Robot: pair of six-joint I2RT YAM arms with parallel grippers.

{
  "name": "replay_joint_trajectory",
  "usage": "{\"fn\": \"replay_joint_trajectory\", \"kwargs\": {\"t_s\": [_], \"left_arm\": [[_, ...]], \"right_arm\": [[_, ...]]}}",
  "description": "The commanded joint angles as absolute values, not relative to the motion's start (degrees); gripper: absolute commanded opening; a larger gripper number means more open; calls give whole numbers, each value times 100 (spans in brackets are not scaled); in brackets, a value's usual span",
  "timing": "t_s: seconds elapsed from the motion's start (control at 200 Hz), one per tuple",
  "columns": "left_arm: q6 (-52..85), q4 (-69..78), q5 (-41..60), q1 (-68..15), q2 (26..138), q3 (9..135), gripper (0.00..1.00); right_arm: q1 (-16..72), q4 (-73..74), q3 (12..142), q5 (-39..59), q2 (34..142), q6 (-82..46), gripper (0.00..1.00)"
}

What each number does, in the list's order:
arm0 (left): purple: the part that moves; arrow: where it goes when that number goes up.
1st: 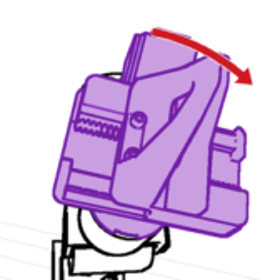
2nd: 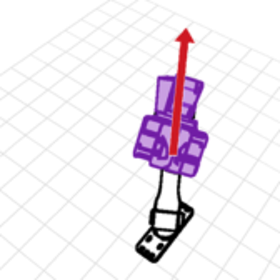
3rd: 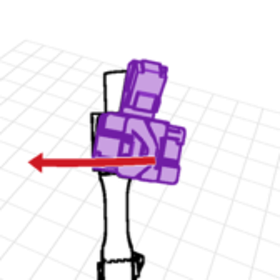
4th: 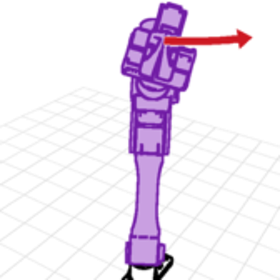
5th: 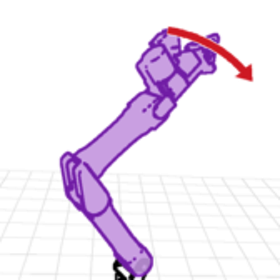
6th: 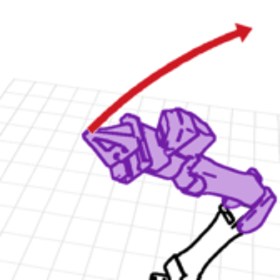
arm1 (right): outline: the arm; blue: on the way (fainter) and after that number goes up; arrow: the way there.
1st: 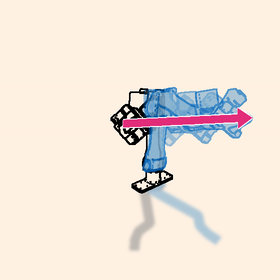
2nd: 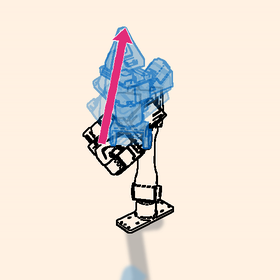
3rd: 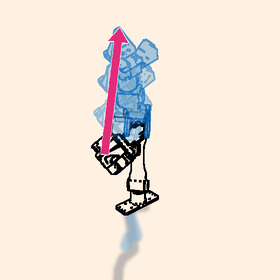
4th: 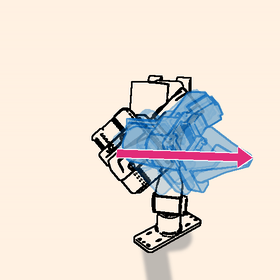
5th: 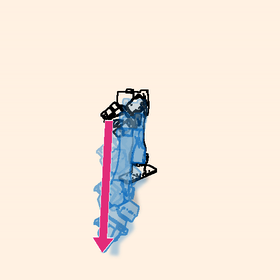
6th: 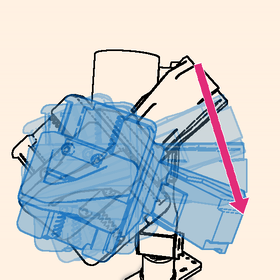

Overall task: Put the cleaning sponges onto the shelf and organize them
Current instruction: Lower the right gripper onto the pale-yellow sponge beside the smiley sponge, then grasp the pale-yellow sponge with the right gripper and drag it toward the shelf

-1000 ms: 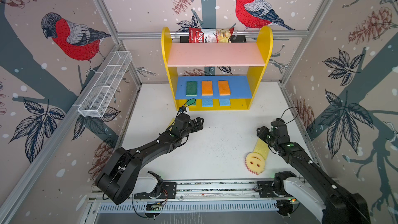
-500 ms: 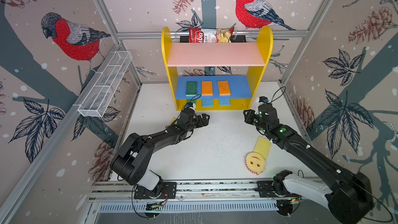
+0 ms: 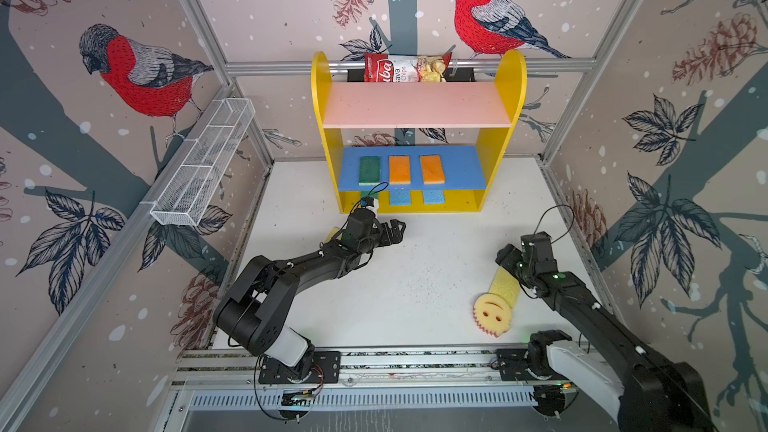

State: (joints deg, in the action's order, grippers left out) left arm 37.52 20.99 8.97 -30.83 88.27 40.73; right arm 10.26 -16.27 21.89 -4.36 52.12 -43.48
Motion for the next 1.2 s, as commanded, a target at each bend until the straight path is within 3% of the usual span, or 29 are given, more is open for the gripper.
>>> {"fn": "replay_joint_trajectory", "kwargs": {"t_s": [0.0,0.22,0.59,0.926,1.076,1.196], "left_arm": [[3783,2430,1070,-3061,8909,4095,97],[3832,2465,1205,-3064,8913,4116,97],[3894,2445,1238,-3060,8859,4134,97],[3903,2443,1341,-3065,8934,4224,97],[3938,2470,1371,-3064,8960,4241,97],[3898,2276,1113,-3067,8821,4222,97]], "right_arm": [[860,-1891,1868,-500,4859,-4472,79],[650,-1897,1582,-277,4434,-4544,77],[600,-1908,1527,-313,4744,-4808,76],[723,-1000,1460,544,5106,-4979,52],[986,-679,1586,580,5382,-5015,25],[1243,-540,1719,446,5668,-5036,23]]}}
